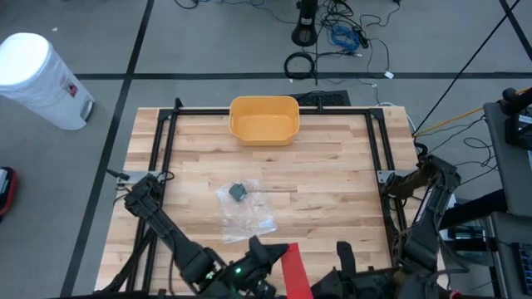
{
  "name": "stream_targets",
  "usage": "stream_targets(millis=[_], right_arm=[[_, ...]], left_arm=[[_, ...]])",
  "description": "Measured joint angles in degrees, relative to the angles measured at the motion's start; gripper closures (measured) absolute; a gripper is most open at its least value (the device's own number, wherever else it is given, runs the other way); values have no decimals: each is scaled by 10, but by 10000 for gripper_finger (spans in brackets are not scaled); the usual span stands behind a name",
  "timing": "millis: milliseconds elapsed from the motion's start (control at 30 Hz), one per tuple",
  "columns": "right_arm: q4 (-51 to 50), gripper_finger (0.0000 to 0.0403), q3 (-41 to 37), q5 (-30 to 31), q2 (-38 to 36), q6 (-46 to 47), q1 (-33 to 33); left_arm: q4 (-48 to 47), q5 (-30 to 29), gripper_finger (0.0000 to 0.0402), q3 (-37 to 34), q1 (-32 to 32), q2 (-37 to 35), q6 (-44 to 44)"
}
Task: Roll bandage
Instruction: Roll the red bandage
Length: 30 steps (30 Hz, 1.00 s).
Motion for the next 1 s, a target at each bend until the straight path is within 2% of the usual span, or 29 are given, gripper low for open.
stream_targets(millis=[67, 233, 433, 600, 667, 800, 1000], right_arm=[[-10, 385, 0, -11, -10, 2, -10], [-72, 385, 0, -85, -52, 56, -44], [-111, 385, 0, -143, -75, 89, -84], [-127, 385, 0, -149, -76, 90, -111], [-133, 385, 0, -150, -76, 95, -118], [-132, 385, 0, -149, -79, 93, -126], [-131, 385, 0, -149, -92, 90, -128]], left_arm=[[-38, 6, 395, 0, 11, 0, -42], [-100, 19, 398, 0, 38, 0, -115], [-107, 18, 399, 0, 60, 0, -124], [-128, 22, 396, 0, 71, 0, -145], [-147, 30, 381, 0, 69, 0, -149], [-161, 33, 326, 0, 49, 0, -149], [-166, -44, 259, 0, 12, 0, -148]])
